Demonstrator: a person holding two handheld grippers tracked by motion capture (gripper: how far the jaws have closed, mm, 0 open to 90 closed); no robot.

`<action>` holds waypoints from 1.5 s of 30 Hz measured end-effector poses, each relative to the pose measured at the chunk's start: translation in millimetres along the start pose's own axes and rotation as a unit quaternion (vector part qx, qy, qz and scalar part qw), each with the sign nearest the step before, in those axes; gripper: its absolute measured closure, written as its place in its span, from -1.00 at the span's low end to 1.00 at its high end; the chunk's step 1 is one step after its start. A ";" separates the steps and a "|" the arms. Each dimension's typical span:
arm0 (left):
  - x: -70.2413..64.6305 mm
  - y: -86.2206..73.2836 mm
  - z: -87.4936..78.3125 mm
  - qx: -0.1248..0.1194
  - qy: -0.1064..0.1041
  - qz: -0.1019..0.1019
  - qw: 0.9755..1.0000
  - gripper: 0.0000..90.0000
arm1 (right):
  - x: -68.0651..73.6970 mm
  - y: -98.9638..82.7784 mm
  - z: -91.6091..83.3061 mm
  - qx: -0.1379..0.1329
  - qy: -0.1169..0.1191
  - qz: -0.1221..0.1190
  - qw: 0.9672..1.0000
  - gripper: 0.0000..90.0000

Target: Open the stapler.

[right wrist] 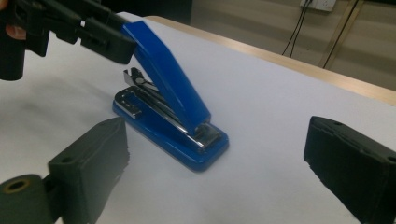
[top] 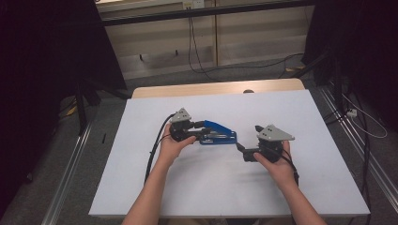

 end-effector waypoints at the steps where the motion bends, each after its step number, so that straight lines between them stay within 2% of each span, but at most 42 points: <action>1: -0.8 1.4 -0.6 -0.002 0.003 0.002 1.000 0.28 | 1.7 0.3 2.5 0.000 0.001 0.003 1.000 -0.82; 5: -1.6 3.3 -0.6 -0.004 0.005 -0.001 1.000 0.30 | 9.0 0.9 15.4 0.011 0.013 0.007 1.000 -0.79; 7: -1.2 2.9 -0.7 -0.004 0.005 0.002 1.000 0.31 | 14.0 0.8 22.2 0.016 0.024 0.012 1.000 -0.68; 10: -0.8 2.5 -1.1 -0.002 0.006 0.006 1.000 0.32 | 21.5 1.0 31.8 0.017 0.039 0.028 0.999 -0.38; 12: 0.0 2.9 -1.5 -0.004 0.004 0.001 1.000 0.34 | 25.7 1.8 37.5 0.024 0.046 0.025 0.998 0.08; 14: 0.9 2.9 -1.3 -0.007 0.001 -0.003 1.000 0.34 | 29.0 2.8 43.3 0.042 0.038 0.022 0.998 0.48; 17: 1.5 3.4 -1.1 -0.007 -0.002 -0.001 1.000 0.34 | 32.6 4.7 52.2 0.042 0.031 0.025 0.998 0.81; 19: 1.5 4.7 -0.8 -0.007 -0.004 -0.002 1.000 0.34 | 32.7 6.3 58.6 0.036 0.029 0.039 0.998 0.93; 22: 1.7 6.6 -0.2 -0.008 -0.004 -0.010 1.000 0.35 | 34.9 8.4 68.2 0.030 0.035 0.060 0.997 1.00; 28: 2.9 7.7 0.1 -0.007 -0.007 -0.013 1.000 0.35 | 41.3 12.8 85.8 0.024 0.041 0.074 0.996 1.00; 32: 3.2 9.5 0.4 -0.006 -0.009 -0.016 1.000 0.35 | 42.8 14.5 97.6 0.030 0.032 0.074 0.996 1.00; 35: 4.2 9.5 1.1 -0.007 -0.013 -0.021 1.000 0.35 | 44.3 16.9 101.9 0.023 0.018 0.075 0.997 1.00; 38: 5.1 9.1 0.8 -0.005 -0.014 -0.021 1.000 0.35 | 46.4 20.2 105.9 0.018 0.015 0.073 0.997 1.00; 40: 5.1 9.2 0.4 -0.006 -0.014 -0.021 1.000 0.36 | 46.1 21.8 107.3 0.011 0.004 0.081 0.997 1.00; 42: 4.6 9.9 -0.2 -0.005 -0.013 -0.021 1.000 0.36 | 45.9 21.4 109.8 0.008 0.003 0.092 0.996 1.00; 43: 4.7 10.0 -0.5 -0.005 -0.013 -0.019 1.000 0.36 | 46.2 20.8 111.5 0.003 0.008 0.090 0.996 1.00; 45: 4.4 10.1 -1.1 -0.005 -0.013 -0.019 1.000 0.36 | 47.7 19.3 114.7 0.005 0.005 0.090 0.996 1.00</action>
Point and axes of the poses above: each handheld gripper's, and its own axes: z roughly forward along the jaws, y roughly out of its top, x roughly to its left, the point moved 1 cm from there along z, roughly forward along the jaws, and after that the axes turned 9 degrees about y, right-handed, at the moved point
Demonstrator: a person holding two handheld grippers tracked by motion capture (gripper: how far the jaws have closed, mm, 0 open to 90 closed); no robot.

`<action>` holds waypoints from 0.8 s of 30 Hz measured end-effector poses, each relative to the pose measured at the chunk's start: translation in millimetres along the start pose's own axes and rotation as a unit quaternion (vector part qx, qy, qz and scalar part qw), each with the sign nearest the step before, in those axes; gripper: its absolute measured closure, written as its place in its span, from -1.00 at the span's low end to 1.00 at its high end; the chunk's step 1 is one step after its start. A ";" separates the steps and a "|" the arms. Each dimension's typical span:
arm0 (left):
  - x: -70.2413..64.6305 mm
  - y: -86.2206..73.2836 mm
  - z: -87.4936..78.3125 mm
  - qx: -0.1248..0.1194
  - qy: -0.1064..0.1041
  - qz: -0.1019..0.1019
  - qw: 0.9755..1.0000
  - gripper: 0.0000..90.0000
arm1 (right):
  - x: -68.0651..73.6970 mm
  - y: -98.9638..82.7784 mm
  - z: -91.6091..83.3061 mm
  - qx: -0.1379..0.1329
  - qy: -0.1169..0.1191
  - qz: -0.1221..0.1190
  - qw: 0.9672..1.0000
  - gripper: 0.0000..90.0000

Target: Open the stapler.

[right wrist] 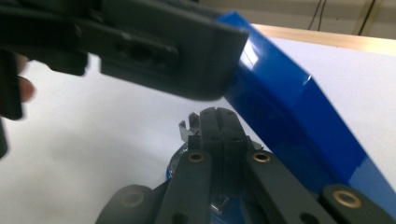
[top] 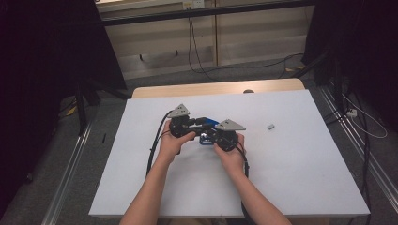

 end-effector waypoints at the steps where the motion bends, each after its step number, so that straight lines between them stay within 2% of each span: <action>1: -0.2 0.0 -0.4 0.001 0.002 0.001 1.000 0.36 | -0.4 -0.6 1.0 0.001 -0.001 0.001 1.000 1.00; 4: 0.1 0.2 -2.7 -0.005 0.006 0.001 1.000 0.38 | -2.0 1.1 1.9 -0.006 -0.004 0.010 1.000 1.00; 7: 0.9 0.5 -5.1 -0.009 0.009 0.000 1.000 0.40 | -1.1 1.7 4.5 0.001 -0.008 0.006 1.000 1.00; 10: 2.7 -1.3 -7.0 -0.012 0.006 -0.011 1.000 0.40 | -0.8 1.9 6.5 -0.001 -0.008 0.015 1.000 1.00; 17: 13.5 -8.5 -17.9 -0.009 0.018 -0.012 1.000 0.34 | 1.5 2.7 8.0 0.003 -0.014 0.005 1.000 1.00; 21: 18.3 -13.1 -19.9 -0.003 0.033 -0.017 0.999 0.47 | 2.2 3.1 7.0 0.005 -0.022 -0.003 1.000 1.00; 24: 15.6 -17.5 -12.8 0.009 0.036 -0.007 0.999 0.57 | 2.5 2.8 6.1 0.005 -0.028 -0.011 1.000 1.00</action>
Point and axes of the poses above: each handheld gripper's, and its own axes: z roughly forward along the jaws, y roughly out of its top, x roughly to its left, the point moved 1 cm from there along z, roughly forward along the jaws, and after that the axes turned 9 degrees about y, right-handed, at the moved point
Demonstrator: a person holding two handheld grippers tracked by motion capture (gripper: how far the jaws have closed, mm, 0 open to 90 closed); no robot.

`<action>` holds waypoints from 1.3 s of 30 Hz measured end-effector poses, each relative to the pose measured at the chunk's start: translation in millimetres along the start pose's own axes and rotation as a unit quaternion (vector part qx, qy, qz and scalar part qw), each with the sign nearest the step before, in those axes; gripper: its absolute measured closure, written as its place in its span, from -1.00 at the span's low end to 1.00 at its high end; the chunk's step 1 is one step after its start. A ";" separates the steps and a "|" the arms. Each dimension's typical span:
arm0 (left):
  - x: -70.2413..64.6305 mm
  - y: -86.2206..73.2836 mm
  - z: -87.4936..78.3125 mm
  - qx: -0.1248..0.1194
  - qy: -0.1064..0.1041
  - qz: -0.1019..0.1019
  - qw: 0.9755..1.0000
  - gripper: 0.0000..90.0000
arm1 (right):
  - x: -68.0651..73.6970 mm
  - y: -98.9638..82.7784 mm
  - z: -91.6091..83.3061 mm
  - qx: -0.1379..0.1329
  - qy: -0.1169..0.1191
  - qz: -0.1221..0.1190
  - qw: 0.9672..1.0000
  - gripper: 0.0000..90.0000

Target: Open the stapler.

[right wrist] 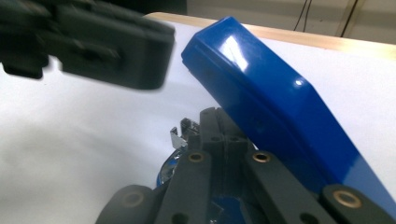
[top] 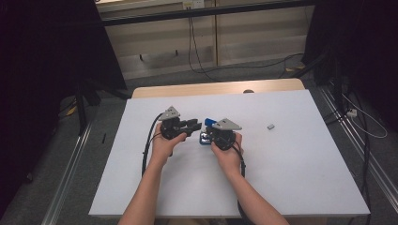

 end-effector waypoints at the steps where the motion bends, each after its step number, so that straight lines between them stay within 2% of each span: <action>1: -1.6 -1.6 3.2 0.006 0.000 0.003 1.000 0.61 | 0.0 -0.2 -0.1 0.000 0.000 -0.002 1.000 1.00; 4: -4.0 -5.9 10.3 0.021 0.006 0.002 1.000 0.70 | -1.0 -0.9 -0.3 -0.003 0.003 0.005 1.000 1.00; 11: -3.6 -11.2 16.0 0.026 0.015 0.001 1.000 0.85 | -1.4 -0.7 0.3 -0.004 0.005 0.004 1.000 1.00; 16: -7.4 -11.2 17.0 0.026 0.006 0.019 0.999 0.99 | -1.6 -0.7 0.2 -0.003 0.006 0.005 1.000 1.00; 19: -10.4 -12.0 19.3 0.032 0.007 0.022 0.999 1.00 | -1.9 -1.0 -0.2 -0.003 0.005 0.003 1.000 1.00; 21: -9.2 -12.8 19.6 0.035 0.008 0.016 0.999 1.00 | -2.0 -1.1 -0.1 -0.003 0.004 0.003 1.000 1.00; 25: -9.1 -17.6 22.0 0.039 0.014 0.019 0.999 1.00 | 0.6 -1.0 0.6 -0.004 -0.007 0.001 1.000 1.00; 29: -10.1 -20.1 24.0 0.040 0.017 0.010 0.999 1.00 | 2.0 1.8 -1.8 -0.010 -0.025 -0.001 1.000 1.00; 32: -10.7 -20.9 24.6 0.038 0.018 0.010 0.999 1.00 | 0.2 5.1 -5.8 -0.023 -0.028 0.013 0.999 1.00; 33: -10.1 -22.0 24.6 0.036 0.016 0.007 0.999 1.00 | 0.5 6.7 -7.6 -0.028 -0.031 0.011 0.999 1.00; 35: -9.1 -24.0 25.1 0.027 0.012 -0.004 1.000 1.00 | 0.2 8.7 -9.2 -0.030 -0.031 0.021 0.999 1.00; 39: -11.0 -22.7 24.7 0.033 0.019 0.006 0.999 1.00 | -0.2 10.7 -13.1 -0.029 -0.045 0.014 0.998 1.00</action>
Point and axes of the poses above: each handheld gripper's, and its own axes: z roughly forward along the jaws, y roughly out of its top, x roughly to its left, the point moved 1 cm from there along z, roughly forward along the jaws, and after that the axes turned 9 degrees about y, right-handed, at the moved point
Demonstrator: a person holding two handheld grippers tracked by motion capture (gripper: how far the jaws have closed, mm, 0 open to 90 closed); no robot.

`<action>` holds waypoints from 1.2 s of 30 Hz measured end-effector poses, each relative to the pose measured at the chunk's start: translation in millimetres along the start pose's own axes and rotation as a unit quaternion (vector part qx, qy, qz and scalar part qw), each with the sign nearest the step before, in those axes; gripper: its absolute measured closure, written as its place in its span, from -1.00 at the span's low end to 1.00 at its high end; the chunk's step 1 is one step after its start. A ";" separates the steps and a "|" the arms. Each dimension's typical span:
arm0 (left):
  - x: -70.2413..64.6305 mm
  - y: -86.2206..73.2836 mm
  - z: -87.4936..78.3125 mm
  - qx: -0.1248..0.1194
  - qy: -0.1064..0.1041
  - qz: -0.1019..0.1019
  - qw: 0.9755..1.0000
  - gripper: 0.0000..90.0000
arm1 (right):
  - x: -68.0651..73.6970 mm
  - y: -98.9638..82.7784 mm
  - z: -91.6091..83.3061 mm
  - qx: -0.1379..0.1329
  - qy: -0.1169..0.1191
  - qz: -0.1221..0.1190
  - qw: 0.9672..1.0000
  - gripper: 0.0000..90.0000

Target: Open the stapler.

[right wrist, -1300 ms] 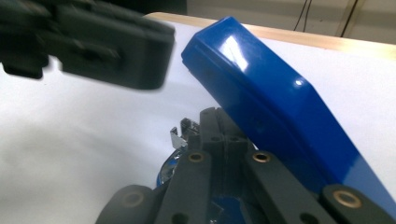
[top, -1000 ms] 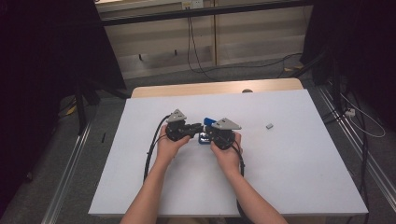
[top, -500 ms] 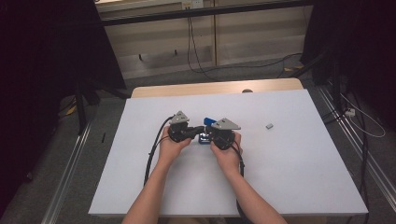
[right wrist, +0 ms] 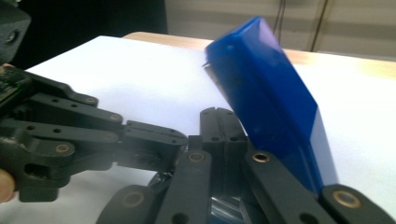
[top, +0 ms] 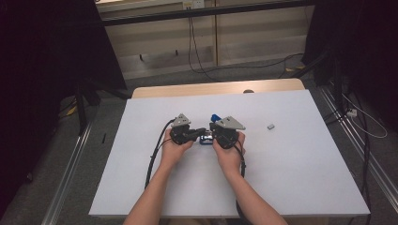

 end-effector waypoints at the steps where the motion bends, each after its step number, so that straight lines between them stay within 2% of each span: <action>1: 0.3 -0.1 0.1 0.000 -0.001 -0.002 1.000 1.00 | -1.0 0.9 -1.6 -0.002 -0.006 -0.001 1.000 1.00; 3: 1.4 -1.0 0.6 -0.003 -0.007 -0.011 1.000 1.00 | -4.0 2.4 -6.2 -0.009 -0.021 -0.001 1.000 1.00; 4: 1.7 -1.0 0.7 -0.004 -0.008 -0.011 1.000 1.00 | -5.6 2.9 -8.3 -0.008 -0.030 -0.011 0.999 1.00; 8: 1.2 -1.2 0.6 -0.004 -0.007 -0.012 1.000 1.00 | -11.7 4.3 -15.2 -0.001 -0.037 -0.024 0.999 1.00; 13: 0.1 -0.8 0.3 -0.003 -0.002 -0.007 1.000 1.00 | -20.3 4.8 -22.6 0.001 -0.045 -0.016 0.999 1.00; 16: -0.3 -0.3 0.1 -0.001 0.000 -0.002 1.000 1.00 | -23.0 4.4 -25.4 0.013 -0.059 -0.037 0.998 1.00; 19: 0.1 -0.6 0.2 -0.002 -0.002 -0.005 1.000 1.00 | -27.7 4.2 -27.7 0.009 -0.061 -0.033 0.998 1.00; 20: 0.7 -0.8 0.1 -0.002 -0.004 -0.006 1.000 1.00 | -35.0 4.6 -30.9 0.014 -0.076 -0.041 0.996 1.00; 22: 0.1 -0.4 0.1 -0.001 -0.003 -0.004 1.000 1.00 | -41.9 4.2 -33.7 0.015 -0.073 -0.027 0.997 1.00; 27: -0.1 -0.3 -0.1 0.001 -0.001 -0.004 1.000 1.00 | -50.7 3.0 -39.0 0.025 -0.075 -0.039 0.996 1.00; 36: -0.1 0.4 -0.1 0.003 -0.001 -0.003 1.000 1.00 | -65.6 -6.8 -41.5 0.041 -0.077 -0.029 0.996 1.00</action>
Point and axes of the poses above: each handheld gripper's, and its own axes: z roughly forward along the jaws, y roughly out of its top, x roughly to its left, the point moved 1 cm from there along z, roughly forward along the jaws, and after that the axes turned 9 degrees about y, right-handed, at the moved point
